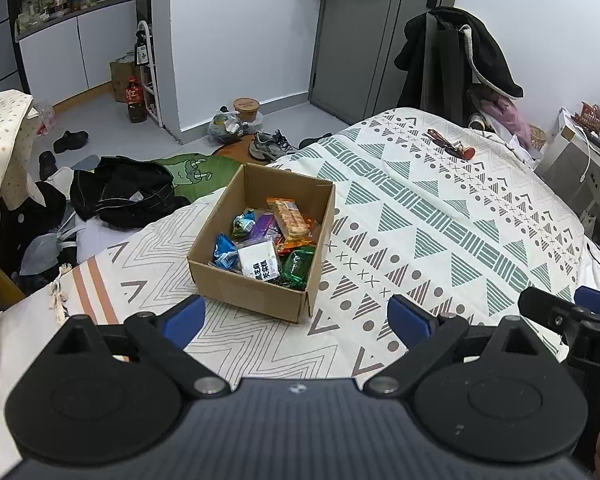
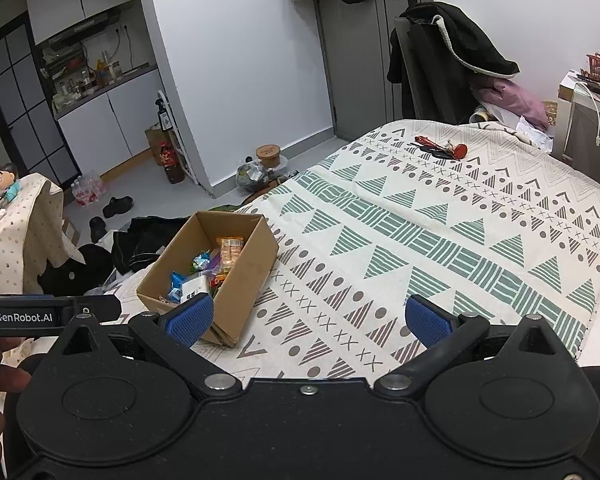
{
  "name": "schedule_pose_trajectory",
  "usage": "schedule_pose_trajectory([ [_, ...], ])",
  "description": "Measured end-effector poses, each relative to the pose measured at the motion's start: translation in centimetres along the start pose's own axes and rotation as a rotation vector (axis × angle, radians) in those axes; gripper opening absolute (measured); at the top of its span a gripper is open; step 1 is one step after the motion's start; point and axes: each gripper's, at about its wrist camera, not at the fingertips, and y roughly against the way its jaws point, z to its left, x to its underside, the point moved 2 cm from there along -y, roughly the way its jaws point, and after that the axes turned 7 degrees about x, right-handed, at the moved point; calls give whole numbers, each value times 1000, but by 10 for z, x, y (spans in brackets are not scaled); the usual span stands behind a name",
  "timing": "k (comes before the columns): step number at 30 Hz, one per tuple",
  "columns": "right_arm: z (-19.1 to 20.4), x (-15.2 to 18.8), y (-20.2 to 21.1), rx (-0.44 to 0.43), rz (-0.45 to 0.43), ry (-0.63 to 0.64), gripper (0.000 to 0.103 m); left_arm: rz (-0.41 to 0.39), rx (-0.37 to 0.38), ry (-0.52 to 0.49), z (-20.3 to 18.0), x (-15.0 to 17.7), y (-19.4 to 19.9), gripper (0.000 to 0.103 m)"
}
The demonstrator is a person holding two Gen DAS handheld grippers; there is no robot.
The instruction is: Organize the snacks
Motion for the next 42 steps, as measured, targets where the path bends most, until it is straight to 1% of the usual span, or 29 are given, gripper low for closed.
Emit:
schedule_pose_trajectory([
  [20, 0, -2, 3, 8, 3, 1, 103, 3, -3, 6, 0, 5, 4, 97],
  [30, 0, 0, 2, -7, 16, 7, 103, 7, 3, 6, 3, 7, 4, 97],
  [42, 1, 0, 1, -5, 21, 7, 103, 15, 11, 7, 4, 8, 4, 97],
])
